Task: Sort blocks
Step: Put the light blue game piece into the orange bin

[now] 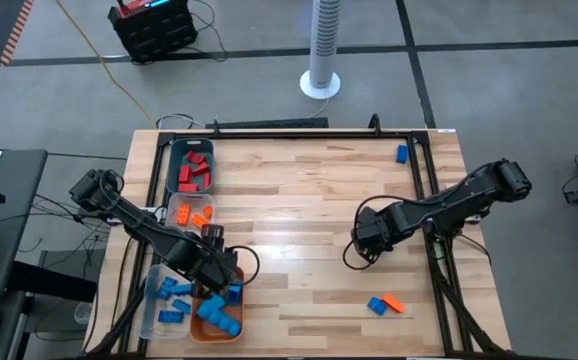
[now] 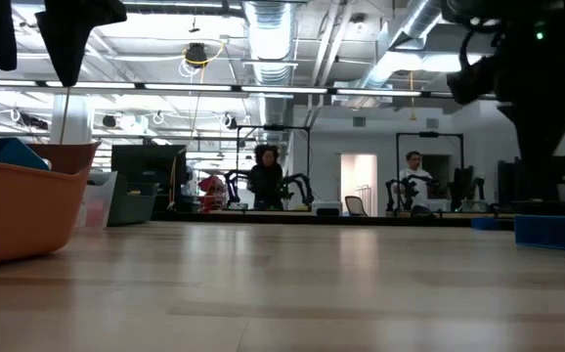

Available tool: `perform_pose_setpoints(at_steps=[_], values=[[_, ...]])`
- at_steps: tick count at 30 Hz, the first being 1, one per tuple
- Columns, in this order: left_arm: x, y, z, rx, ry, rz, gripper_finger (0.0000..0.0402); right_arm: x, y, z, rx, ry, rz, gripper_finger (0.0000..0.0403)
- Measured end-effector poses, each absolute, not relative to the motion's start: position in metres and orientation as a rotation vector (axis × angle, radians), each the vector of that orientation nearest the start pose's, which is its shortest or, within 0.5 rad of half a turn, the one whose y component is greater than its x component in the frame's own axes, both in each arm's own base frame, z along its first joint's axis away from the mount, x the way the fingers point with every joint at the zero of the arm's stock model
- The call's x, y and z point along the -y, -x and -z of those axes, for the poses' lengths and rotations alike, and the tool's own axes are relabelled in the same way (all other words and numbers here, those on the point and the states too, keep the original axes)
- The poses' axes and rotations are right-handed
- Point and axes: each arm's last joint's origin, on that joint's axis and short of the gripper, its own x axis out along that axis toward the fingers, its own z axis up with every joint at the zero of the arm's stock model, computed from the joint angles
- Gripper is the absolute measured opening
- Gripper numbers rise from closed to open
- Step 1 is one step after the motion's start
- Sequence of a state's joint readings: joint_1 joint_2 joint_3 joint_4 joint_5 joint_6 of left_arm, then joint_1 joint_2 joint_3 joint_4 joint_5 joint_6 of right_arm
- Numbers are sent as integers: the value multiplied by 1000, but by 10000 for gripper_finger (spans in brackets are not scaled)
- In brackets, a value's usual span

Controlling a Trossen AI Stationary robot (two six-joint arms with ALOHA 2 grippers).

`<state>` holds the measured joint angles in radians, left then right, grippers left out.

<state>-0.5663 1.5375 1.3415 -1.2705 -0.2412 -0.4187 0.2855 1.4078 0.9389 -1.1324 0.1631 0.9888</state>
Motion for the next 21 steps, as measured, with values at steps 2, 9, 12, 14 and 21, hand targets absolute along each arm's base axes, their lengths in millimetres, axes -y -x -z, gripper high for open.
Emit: perform_pose_setpoints(at_steps=[2,9,12,14,21], values=[[141,-235,-283,-1350,-222,-19,251,-57,-209,-202,-1444,-449,669,275],[142,-235,-283,-1350,-222,-13,251,-54,-198,-183,-1498,-482,717,297],[142,-235,-283,-1350,-223,-12,251,-55,-201,-180,-1457,-519,703,312],[142,-235,-283,-1351,-223,-11,251,-56,-203,-179,-1439,-528,688,322],[142,-235,-283,-1353,-213,-13,251,-49,-204,-172,-1422,-559,707,347]])
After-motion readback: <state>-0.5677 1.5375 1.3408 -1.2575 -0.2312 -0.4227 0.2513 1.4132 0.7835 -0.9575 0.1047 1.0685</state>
